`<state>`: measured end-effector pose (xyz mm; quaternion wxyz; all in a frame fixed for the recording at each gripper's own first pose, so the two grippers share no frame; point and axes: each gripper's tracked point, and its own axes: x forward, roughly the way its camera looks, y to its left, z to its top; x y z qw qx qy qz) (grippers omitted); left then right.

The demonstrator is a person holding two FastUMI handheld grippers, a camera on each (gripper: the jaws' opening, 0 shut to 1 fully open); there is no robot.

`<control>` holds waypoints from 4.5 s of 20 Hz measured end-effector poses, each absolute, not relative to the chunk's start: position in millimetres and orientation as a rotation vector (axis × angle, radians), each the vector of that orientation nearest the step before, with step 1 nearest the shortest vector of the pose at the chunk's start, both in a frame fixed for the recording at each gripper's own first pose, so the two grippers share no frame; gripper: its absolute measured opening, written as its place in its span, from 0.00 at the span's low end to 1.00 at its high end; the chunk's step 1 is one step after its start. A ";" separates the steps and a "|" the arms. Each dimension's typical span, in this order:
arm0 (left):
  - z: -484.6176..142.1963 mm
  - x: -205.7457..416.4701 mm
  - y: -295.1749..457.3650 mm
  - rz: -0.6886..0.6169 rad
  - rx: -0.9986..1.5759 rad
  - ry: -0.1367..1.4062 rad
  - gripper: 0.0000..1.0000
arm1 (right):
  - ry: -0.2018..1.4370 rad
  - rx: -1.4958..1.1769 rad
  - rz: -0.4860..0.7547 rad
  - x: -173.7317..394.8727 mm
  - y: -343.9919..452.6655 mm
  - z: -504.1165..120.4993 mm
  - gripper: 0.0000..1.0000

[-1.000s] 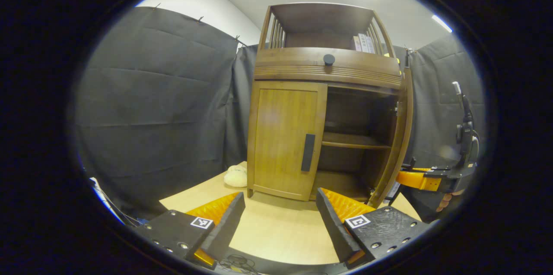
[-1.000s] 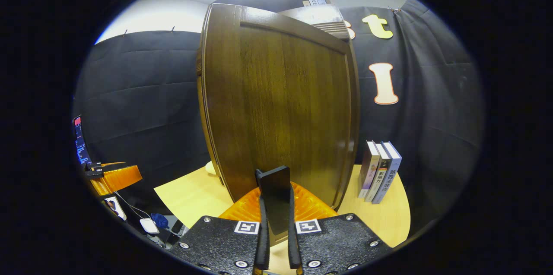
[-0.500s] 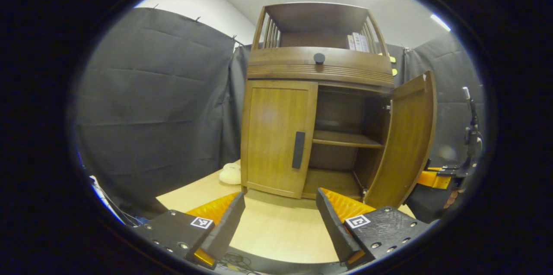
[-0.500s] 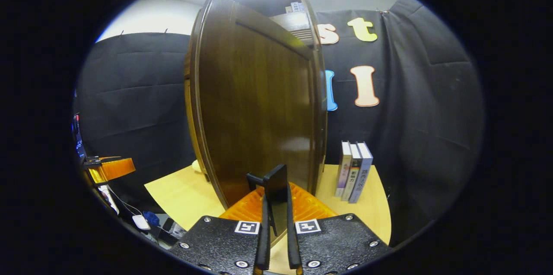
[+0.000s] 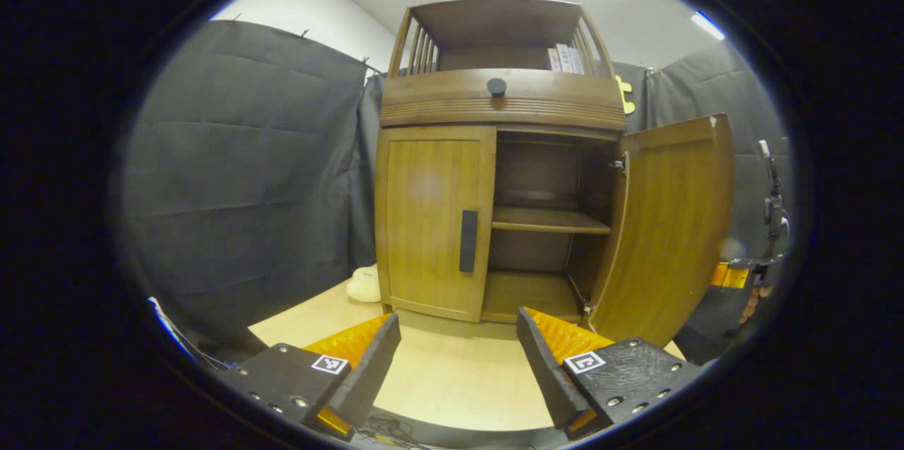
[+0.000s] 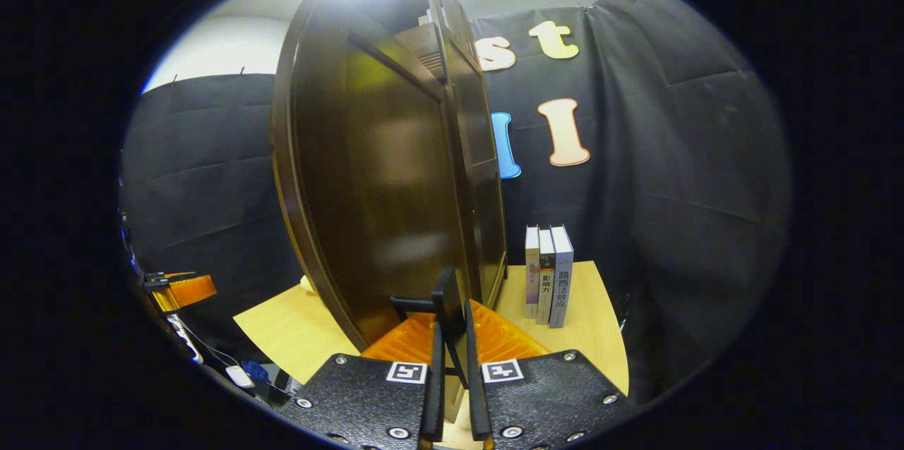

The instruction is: Open the right door of the double-door shoe cabinet with the right hand, and open the left door with the left hand.

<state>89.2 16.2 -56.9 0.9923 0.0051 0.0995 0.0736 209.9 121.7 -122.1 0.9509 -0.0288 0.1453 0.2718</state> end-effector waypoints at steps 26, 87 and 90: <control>-56.3 315.7 39.7 -0.033 0.015 0.202 0.99 | 0.201 -0.095 0.078 136.7 53.8 -82.2 0.92; -85.8 428.4 22.9 -0.210 -0.066 0.200 0.25 | 0.223 0.021 0.252 155.1 343.5 -147.6 0.94; -94.1 413.2 63.6 -0.153 -0.063 0.212 0.18 | 0.226 0.021 0.262 155.2 347.9 -148.9 0.94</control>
